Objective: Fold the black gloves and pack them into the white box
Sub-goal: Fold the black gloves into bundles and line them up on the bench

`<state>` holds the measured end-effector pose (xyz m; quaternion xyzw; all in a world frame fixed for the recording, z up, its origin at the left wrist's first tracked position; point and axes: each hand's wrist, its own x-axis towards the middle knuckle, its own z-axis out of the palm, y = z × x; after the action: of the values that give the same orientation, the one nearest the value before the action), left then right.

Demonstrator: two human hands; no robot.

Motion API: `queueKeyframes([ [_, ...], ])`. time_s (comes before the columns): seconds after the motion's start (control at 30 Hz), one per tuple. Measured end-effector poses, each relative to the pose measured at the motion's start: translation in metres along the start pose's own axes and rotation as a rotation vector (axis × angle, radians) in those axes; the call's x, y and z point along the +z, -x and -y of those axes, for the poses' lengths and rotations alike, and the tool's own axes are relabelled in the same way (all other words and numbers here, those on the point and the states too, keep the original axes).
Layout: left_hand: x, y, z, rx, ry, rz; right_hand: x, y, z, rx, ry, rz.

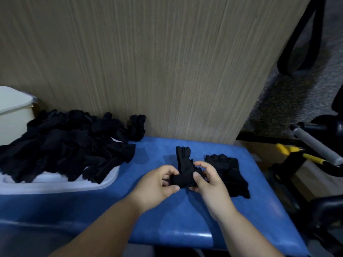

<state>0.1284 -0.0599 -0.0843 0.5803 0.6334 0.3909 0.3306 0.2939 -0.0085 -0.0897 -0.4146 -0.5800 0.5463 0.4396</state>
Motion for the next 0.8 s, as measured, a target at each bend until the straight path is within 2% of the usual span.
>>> queueKeyframes([
  [0.27, 0.003, -0.020, 0.011, 0.010, 0.017, -0.216, -0.008, -0.001, -0.003, 0.041, -0.112, 0.167],
  [0.47, 0.002, -0.025, 0.009, 0.083, -0.018, -0.317, -0.009, -0.001, -0.007, 0.020, 0.024, 0.222],
  [0.63, 0.003, -0.022, 0.006, 0.143, -0.223, -0.360, -0.002, -0.003, -0.011, 0.004, 0.115, 0.190],
  [0.8, 0.006, -0.020, 0.000, 0.146, -0.226, -0.373, 0.000, -0.002, -0.008, -0.043, 0.204, 0.213],
])
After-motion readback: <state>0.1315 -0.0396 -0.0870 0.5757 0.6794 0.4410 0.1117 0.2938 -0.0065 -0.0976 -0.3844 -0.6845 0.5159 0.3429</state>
